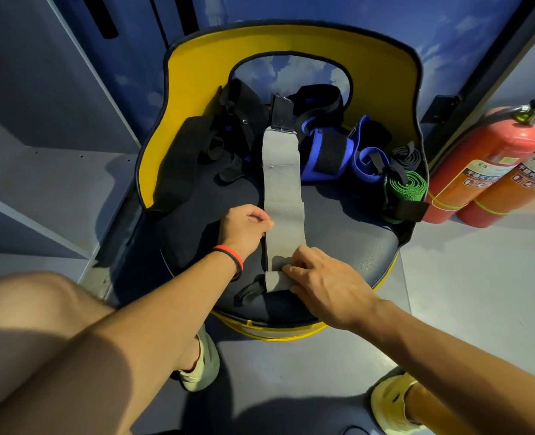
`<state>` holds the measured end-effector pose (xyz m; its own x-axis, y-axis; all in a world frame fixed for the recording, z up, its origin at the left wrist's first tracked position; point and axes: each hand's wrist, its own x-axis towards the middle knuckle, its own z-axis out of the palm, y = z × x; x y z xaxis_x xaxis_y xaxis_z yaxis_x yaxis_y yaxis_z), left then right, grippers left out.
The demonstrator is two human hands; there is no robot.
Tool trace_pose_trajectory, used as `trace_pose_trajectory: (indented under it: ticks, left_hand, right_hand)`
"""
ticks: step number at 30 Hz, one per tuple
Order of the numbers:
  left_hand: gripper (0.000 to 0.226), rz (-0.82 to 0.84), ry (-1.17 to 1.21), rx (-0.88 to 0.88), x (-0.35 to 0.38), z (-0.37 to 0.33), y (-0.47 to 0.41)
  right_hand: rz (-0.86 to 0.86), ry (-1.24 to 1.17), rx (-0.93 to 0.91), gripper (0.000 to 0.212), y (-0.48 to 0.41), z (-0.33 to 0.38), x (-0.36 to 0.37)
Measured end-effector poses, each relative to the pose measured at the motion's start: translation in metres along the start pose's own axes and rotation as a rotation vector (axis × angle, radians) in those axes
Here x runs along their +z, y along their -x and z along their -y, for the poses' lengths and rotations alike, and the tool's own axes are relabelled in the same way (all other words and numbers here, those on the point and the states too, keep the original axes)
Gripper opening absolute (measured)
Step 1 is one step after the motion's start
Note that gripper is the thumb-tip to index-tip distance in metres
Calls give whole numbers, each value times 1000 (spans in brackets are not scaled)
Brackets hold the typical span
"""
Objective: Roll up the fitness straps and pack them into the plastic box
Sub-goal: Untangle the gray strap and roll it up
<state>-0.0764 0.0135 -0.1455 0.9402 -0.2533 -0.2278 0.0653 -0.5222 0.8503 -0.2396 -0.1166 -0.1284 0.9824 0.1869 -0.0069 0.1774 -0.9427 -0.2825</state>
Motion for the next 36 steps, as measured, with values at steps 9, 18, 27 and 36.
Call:
trace_pose_trajectory:
  ticks: [9, 18, 27, 36]
  left_hand:
    - [15, 42, 36, -45, -3, -1, -4]
    - [15, 47, 52, -61, -3, 2, -6]
    - [18, 47, 32, -62, -4, -2, -6]
    - [17, 40, 49, -74, -3, -3, -5]
  right_hand:
    - [99, -60, -33, 35, -15, -12, -11]
    - [-59, -147, 26, 26, -12, -15, 4]
    - [-115, 20, -34, 25, -18, -19, 13]
    - [-227, 189, -68, 28, -7, -13, 23]
